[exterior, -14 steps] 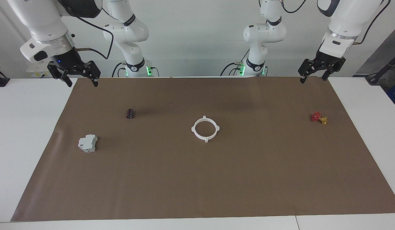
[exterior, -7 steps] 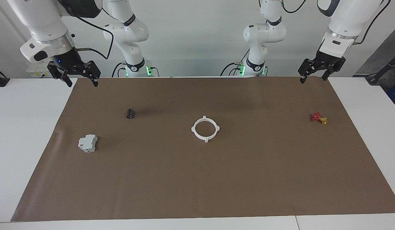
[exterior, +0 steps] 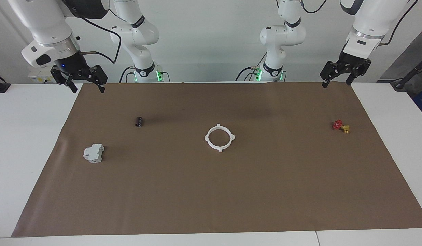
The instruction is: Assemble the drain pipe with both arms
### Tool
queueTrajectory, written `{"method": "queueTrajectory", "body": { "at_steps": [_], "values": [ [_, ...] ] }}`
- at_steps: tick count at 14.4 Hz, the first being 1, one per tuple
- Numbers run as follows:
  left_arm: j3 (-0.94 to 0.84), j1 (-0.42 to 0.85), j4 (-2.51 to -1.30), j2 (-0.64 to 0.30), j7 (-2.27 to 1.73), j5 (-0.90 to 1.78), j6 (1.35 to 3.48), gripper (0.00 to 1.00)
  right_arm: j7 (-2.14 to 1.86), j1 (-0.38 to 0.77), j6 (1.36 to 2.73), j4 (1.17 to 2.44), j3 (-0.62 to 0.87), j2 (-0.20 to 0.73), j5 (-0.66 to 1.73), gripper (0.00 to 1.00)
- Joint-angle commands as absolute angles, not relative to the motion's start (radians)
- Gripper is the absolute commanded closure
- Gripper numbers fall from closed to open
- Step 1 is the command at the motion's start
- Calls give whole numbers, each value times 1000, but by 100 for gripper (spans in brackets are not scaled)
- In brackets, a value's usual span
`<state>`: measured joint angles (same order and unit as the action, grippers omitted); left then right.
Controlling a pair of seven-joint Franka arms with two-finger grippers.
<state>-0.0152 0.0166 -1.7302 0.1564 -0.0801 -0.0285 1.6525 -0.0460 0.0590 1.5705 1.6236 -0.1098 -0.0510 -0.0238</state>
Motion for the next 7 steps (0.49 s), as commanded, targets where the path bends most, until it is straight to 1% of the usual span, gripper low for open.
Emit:
{"method": "queueTrajectory", "body": {
  "at_steps": [1, 7],
  "values": [
    [-11, 17, -1712, 153, -89, -11, 1663, 0, -31, 51, 1552, 1612, -106, -44, -8, 0],
    [-12, 14, -1715, 155, -89, -9, 1666, 0, -31, 51, 1552, 1612, -106, -44, -8, 0]
  ]
}}
